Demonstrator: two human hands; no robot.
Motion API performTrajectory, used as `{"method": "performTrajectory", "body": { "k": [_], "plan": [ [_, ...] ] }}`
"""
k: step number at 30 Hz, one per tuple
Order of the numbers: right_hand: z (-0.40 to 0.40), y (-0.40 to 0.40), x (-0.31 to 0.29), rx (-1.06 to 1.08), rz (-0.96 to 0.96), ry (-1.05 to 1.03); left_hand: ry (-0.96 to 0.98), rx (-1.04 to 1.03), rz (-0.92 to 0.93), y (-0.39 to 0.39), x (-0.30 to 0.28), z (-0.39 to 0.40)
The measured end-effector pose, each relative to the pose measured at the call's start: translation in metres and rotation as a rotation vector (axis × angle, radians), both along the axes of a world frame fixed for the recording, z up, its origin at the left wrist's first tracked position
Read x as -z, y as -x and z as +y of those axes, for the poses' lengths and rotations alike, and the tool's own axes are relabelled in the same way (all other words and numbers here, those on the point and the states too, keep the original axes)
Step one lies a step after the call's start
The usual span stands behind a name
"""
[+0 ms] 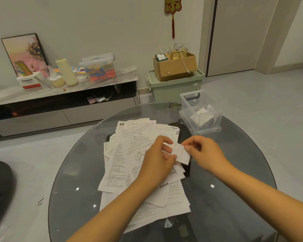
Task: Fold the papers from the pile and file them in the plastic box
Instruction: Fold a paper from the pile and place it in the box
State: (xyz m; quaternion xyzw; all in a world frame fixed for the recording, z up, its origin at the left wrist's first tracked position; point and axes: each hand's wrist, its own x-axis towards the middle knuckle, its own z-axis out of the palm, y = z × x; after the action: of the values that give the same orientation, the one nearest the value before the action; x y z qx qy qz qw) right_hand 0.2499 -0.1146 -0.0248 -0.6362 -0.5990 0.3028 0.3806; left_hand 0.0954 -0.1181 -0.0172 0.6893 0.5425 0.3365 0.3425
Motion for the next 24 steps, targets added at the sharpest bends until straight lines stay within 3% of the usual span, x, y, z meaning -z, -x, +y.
{"method": "performTrajectory", "body": {
  "k": [12, 16, 21, 24],
  "plan": [
    [0.017, -0.054, 0.002, 0.133, -0.162, 0.032, -0.108, -0.001, 0.214, -0.077, 0.016, 0.031],
    [0.016, -0.062, 0.015, 0.057, -0.318, 0.076, -0.133, 0.039, 0.342, -0.087, 0.025, 0.035],
    [0.007, -0.073, 0.028, -0.001, -0.651, 0.015, -0.352, 0.152, 0.592, -0.088, 0.025, 0.036],
    [0.001, -0.075, 0.031, 0.042, -0.668, -0.028, -0.370, 0.205, 0.692, -0.085, 0.023, 0.038]
  ]
}}
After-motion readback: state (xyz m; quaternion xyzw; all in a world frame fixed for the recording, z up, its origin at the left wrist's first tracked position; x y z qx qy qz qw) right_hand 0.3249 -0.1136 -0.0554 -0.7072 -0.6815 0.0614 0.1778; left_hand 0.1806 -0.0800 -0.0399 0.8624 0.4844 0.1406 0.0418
